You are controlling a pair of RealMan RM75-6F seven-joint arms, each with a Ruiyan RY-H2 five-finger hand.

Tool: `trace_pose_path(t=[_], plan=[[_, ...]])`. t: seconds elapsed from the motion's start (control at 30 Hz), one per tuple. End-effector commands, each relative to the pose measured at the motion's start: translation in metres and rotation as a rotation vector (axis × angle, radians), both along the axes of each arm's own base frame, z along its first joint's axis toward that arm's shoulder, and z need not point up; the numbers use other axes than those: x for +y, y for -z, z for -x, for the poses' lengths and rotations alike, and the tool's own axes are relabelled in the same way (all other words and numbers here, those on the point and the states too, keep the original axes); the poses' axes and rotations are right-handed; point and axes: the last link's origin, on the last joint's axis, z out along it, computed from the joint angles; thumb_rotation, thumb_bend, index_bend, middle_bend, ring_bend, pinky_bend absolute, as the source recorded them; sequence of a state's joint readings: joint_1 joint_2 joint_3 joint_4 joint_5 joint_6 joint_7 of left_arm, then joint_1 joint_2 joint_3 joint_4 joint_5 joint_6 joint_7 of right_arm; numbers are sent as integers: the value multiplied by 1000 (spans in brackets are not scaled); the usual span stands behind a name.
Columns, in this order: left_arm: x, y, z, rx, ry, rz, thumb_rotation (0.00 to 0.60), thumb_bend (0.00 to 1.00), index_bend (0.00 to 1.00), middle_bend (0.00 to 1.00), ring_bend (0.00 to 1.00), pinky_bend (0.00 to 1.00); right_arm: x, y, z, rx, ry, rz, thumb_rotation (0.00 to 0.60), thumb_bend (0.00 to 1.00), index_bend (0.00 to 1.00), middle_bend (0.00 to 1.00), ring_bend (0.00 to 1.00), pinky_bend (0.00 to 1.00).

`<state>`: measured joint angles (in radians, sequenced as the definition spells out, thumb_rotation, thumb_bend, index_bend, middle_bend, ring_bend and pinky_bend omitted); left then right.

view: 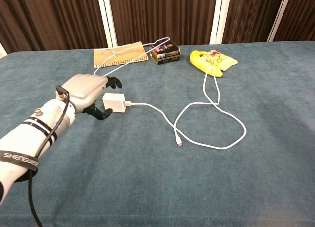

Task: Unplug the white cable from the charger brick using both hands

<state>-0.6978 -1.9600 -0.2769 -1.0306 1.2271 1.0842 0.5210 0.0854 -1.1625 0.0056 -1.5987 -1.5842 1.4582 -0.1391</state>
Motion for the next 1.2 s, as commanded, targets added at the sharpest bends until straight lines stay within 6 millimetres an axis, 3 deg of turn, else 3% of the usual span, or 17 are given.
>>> trace_pose_path(t=[0.03, 0.5, 0.77, 0.9, 1.03, 1.2], plan=[[1, 6, -1, 6, -2, 10, 600, 405, 238, 227, 1000, 1000, 0, 0, 0, 0, 1, 0, 600, 89, 0, 0, 0, 0], [11, 10, 7, 37, -5, -17, 600, 428, 364, 348, 1000, 1000, 1, -2, 0, 0, 2, -3, 600, 89, 0, 0, 0, 0], [11, 7, 5, 8, 17, -57, 600, 502, 609, 603, 1000, 1000, 2, 0, -1, 3, -3, -13, 600, 89, 0, 0, 0, 0], [2, 6, 1, -55, 39, -44, 600, 552, 697, 696, 1000, 1000, 2, 7, -5, -8, -37, -32, 600, 89, 0, 0, 0, 0], [-17, -6, -7, -121, 59, -1, 600, 600, 713, 733, 1000, 1000, -3, 25, -15, -74, -99, -74, 600, 89, 0, 0, 0, 0], [-45, -27, -21, -135, 72, 34, 600, 648, 718, 754, 1000, 1000, -20, 61, -48, -173, -203, -129, 600, 140, 202, 0, 0, 0]])
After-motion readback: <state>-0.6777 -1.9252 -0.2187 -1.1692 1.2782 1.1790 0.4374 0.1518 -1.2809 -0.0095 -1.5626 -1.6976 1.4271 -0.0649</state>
